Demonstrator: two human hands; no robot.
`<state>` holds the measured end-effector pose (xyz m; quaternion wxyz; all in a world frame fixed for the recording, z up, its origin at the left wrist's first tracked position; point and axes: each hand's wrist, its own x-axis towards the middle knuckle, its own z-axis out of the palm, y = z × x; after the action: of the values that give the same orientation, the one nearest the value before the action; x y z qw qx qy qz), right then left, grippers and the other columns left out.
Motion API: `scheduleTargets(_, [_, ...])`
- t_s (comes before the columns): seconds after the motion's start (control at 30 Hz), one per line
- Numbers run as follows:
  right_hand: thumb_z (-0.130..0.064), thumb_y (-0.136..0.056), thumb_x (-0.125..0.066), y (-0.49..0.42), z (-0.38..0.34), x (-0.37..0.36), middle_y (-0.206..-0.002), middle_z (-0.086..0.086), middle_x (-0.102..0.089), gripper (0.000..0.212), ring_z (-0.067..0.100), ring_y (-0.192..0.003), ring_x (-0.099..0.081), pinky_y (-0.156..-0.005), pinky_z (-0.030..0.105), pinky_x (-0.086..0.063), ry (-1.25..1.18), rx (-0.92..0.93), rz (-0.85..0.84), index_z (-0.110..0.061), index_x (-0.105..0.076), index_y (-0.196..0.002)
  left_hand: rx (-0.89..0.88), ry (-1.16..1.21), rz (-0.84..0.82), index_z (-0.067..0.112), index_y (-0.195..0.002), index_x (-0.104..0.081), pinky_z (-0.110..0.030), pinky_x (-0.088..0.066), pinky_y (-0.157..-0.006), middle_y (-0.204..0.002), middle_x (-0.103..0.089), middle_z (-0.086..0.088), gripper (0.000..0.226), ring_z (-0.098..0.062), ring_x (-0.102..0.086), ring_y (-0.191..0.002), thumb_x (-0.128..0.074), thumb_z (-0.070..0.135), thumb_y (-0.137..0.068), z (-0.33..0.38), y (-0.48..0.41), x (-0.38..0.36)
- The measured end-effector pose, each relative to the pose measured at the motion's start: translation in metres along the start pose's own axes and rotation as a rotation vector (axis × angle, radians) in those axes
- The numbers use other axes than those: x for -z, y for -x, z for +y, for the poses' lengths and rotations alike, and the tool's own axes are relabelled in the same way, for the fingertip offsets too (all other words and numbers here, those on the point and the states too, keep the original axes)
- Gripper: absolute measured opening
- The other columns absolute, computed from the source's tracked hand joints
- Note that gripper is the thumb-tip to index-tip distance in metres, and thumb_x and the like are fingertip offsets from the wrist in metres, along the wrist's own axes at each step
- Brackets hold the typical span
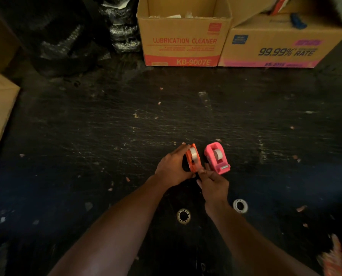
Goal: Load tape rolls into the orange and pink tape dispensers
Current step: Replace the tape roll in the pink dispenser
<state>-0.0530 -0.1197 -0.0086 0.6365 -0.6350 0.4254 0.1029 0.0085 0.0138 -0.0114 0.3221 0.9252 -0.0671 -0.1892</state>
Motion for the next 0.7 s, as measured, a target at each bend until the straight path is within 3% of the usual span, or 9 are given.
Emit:
scheduleTargets(0.17, [-0.023,-0.094,-0.07,0.005,0.001,-0.001,-0.089,0.0,-0.074,0.016,0.018,-0.089,-0.069,-0.093,0.046,-0.059,-0.01,-0.029,0.016,-0.026,-0.076,-0.079,-0.044,0.055,-0.055,0.027,-0.159,-0.029,-0.038,-0.038,-0.118,-0.169,-0.025,-0.002,0.106,-0.021,-0.042,-0.147,-0.088,0.031,-0.071,0.002,-0.004,0.0])
scheduleTargets(0.3, [-0.02,-0.094,-0.07,0.009,0.005,-0.003,-0.084,0.0,-0.073,0.022,0.021,-0.089,-0.067,-0.095,0.049,-0.056,-0.044,-0.019,0.027,-0.023,-0.074,-0.073,-0.051,0.049,-0.087,0.029,-0.157,-0.03,-0.043,-0.041,-0.116,-0.168,-0.027,-0.001,0.103,-0.024,-0.045,-0.144,-0.086,0.03,-0.072,0.002,-0.006,0.001])
scheduleTargets(0.47, [-0.017,-0.097,-0.066,0.007,0.008,-0.003,-0.078,0.0,-0.067,0.023,0.014,-0.075,-0.06,-0.083,0.043,-0.054,-0.056,-0.031,0.006,-0.019,-0.07,-0.075,-0.057,0.028,-0.113,0.031,-0.158,-0.028,-0.043,-0.039,-0.118,-0.168,-0.027,0.0,0.104,-0.022,-0.042,-0.146,-0.086,0.026,-0.072,0.001,-0.008,0.002])
scheduleTargets(0.57, [-0.018,-0.096,-0.066,0.006,0.011,-0.006,-0.081,-0.002,-0.069,0.024,0.016,-0.081,-0.062,-0.09,0.048,-0.055,-0.017,-0.002,0.021,-0.025,-0.071,-0.074,-0.069,0.048,-0.116,0.027,-0.158,-0.032,-0.043,-0.04,-0.118,-0.166,-0.032,-0.003,0.105,-0.023,-0.044,-0.145,-0.087,0.024,-0.069,-0.001,-0.009,0.002])
scheduleTargets(0.7, [-0.017,-0.097,-0.066,0.007,0.013,-0.006,-0.087,-0.001,-0.07,0.02,0.016,-0.087,-0.062,-0.089,0.043,-0.053,-0.04,0.01,0.011,-0.023,-0.073,-0.079,-0.078,0.05,-0.109,0.026,-0.157,-0.033,-0.043,-0.041,-0.117,-0.166,-0.034,-0.003,0.105,-0.023,-0.045,-0.144,-0.088,0.024,-0.067,-0.002,-0.01,0.002])
